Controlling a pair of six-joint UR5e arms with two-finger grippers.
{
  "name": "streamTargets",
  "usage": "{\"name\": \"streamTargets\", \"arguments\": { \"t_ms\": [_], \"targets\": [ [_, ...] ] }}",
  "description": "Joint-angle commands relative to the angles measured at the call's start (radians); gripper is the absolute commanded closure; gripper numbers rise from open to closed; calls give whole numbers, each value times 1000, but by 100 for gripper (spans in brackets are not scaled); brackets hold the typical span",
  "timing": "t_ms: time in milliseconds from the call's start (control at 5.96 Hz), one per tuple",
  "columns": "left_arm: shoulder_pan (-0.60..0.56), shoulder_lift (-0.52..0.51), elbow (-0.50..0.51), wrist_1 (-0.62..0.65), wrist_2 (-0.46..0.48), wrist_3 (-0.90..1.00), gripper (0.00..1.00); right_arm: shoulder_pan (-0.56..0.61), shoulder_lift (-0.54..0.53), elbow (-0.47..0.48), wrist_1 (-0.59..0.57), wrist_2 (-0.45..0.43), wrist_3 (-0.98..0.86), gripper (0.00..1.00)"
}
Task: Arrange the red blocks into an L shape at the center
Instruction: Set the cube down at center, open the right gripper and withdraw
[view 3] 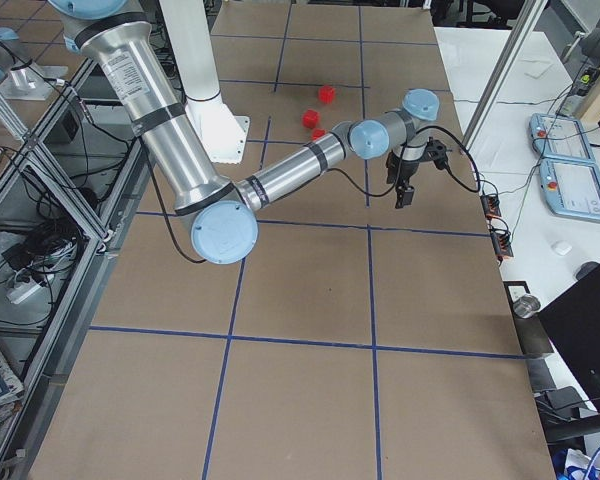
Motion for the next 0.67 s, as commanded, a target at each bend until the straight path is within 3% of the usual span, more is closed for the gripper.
{"name": "streamTargets", "arguments": {
  "t_ms": [0, 335, 503],
  "targets": [
    [15, -73, -13, -3, -7, -169, 0, 166, -231, 56, 5, 31, -320, 0],
    [230, -113, -111, -3, -5, -264, 0, 299, -482, 159, 9, 31, -425, 0],
    [339, -224, -115, -2, 5, -409, 0, 300, -521, 193, 9, 26, -410, 0]
  ]
}}
